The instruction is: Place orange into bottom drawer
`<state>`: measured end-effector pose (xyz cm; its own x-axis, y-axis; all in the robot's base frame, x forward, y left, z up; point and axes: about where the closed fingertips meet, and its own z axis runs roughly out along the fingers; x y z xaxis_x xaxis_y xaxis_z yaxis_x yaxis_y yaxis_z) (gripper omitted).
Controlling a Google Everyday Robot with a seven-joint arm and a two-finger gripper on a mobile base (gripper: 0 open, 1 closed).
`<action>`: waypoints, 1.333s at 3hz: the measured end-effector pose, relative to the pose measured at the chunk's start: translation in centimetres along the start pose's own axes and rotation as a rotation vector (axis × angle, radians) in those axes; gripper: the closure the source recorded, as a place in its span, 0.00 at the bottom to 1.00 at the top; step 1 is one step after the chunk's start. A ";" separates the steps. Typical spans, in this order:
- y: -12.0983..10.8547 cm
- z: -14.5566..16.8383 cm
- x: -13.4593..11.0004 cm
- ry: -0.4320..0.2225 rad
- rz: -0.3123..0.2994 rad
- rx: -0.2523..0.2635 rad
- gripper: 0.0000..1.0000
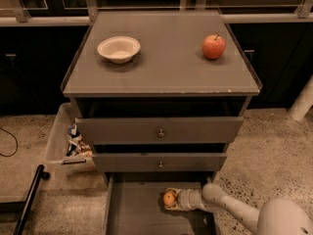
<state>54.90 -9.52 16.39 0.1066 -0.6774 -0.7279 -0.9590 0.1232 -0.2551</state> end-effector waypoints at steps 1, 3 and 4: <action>0.6 1.0 0.9 0.020 0.007 -0.021 1.00; 0.6 1.0 0.9 0.020 0.007 -0.021 0.57; 0.6 1.1 0.9 0.020 0.007 -0.021 0.34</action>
Offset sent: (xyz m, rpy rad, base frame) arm -0.0018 0.0020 -0.0125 -0.0171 0.0187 0.0045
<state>54.68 -9.26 14.93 0.0947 -0.6910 -0.7166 -0.9651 0.1128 -0.2363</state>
